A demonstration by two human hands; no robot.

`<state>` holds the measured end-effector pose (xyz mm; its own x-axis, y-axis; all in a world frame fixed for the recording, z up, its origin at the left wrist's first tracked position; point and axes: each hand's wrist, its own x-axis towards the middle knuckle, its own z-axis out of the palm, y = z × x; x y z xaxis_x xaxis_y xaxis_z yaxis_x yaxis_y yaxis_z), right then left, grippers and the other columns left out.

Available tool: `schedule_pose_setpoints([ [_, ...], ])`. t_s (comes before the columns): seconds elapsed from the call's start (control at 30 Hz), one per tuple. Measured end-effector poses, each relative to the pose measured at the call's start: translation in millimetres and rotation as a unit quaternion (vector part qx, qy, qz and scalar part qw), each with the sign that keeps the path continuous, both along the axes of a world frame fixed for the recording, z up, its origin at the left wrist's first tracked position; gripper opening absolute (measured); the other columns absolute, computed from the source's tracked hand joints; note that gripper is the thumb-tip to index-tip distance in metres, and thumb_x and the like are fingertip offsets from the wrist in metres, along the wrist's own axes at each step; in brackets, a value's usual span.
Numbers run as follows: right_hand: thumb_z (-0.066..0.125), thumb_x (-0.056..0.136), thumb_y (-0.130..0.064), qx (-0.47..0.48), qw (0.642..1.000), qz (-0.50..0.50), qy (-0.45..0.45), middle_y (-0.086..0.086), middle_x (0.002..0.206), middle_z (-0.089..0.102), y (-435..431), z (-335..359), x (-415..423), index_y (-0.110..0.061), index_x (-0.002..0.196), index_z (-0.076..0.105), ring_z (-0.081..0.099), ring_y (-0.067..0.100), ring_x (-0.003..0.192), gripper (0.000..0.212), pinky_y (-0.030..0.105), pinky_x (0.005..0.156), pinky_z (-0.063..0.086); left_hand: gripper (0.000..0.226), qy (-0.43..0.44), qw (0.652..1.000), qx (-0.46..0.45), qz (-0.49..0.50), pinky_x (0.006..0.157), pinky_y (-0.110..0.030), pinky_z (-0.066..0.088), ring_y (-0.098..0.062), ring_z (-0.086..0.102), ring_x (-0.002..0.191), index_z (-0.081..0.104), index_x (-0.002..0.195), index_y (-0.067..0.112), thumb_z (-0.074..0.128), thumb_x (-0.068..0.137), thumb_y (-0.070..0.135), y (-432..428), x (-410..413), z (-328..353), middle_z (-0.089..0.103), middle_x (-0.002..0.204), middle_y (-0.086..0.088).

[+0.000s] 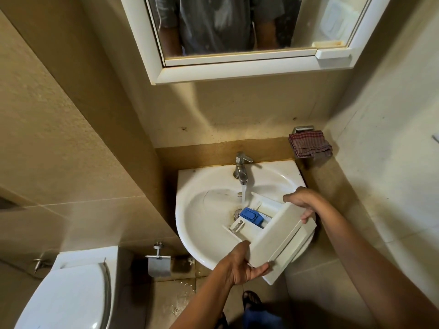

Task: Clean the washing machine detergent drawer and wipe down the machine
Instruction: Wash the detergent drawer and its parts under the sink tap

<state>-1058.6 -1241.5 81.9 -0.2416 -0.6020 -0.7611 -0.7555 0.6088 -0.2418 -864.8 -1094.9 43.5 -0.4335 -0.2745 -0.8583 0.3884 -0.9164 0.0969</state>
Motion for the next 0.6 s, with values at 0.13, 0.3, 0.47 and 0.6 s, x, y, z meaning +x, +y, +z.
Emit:
schedule_pose_setpoints([
  [0.13,0.058,0.087,-0.024,-0.034,0.999,-0.004,-0.041,0.019,0.115,0.047,-3,2,3,-0.002,0.121,0.045,0.068,0.04,0.08,0.042,0.043,0.076,0.059,0.02,-0.004,0.999,-0.03,0.035,0.061,-0.034,0.058,-0.031,0.07,0.063,0.058,0.1,-0.001,0.053,0.095,0.018,9,-9,1,0.063,0.086,-0.018],
  [0.3,0.063,0.085,-0.015,-0.089,0.993,-0.028,-0.072,0.012,0.096,0.053,-8,0,4,-0.004,0.108,0.058,0.064,0.036,0.092,0.026,0.045,0.078,0.058,0.024,-0.019,0.997,-0.047,0.056,0.059,-0.033,0.059,-0.026,0.069,0.059,0.061,0.097,-0.001,0.043,0.099,0.015,9,-21,4,0.07,0.069,-0.014],
  [0.47,0.067,0.081,-0.012,-0.128,0.984,-0.062,-0.105,0.009,0.082,0.049,-16,-9,3,-0.004,0.091,0.06,0.061,0.032,0.07,0.015,0.044,0.072,0.059,0.03,-0.025,0.995,-0.033,0.094,0.052,-0.034,0.059,-0.031,0.067,0.061,0.054,0.114,-0.005,0.042,0.101,0.019,7,-32,1,0.065,0.089,-0.02],
  [0.6,0.07,0.075,-0.015,-0.169,0.977,-0.071,-0.109,0.009,0.072,0.052,-23,-17,3,-0.005,0.079,0.06,0.062,0.033,0.061,0.015,0.051,0.07,0.059,0.033,-0.036,0.993,-0.03,0.111,0.051,-0.034,0.059,-0.03,0.065,0.067,0.047,0.12,-0.003,0.043,0.101,0.024,0,-38,1,0.055,0.108,-0.022],
])
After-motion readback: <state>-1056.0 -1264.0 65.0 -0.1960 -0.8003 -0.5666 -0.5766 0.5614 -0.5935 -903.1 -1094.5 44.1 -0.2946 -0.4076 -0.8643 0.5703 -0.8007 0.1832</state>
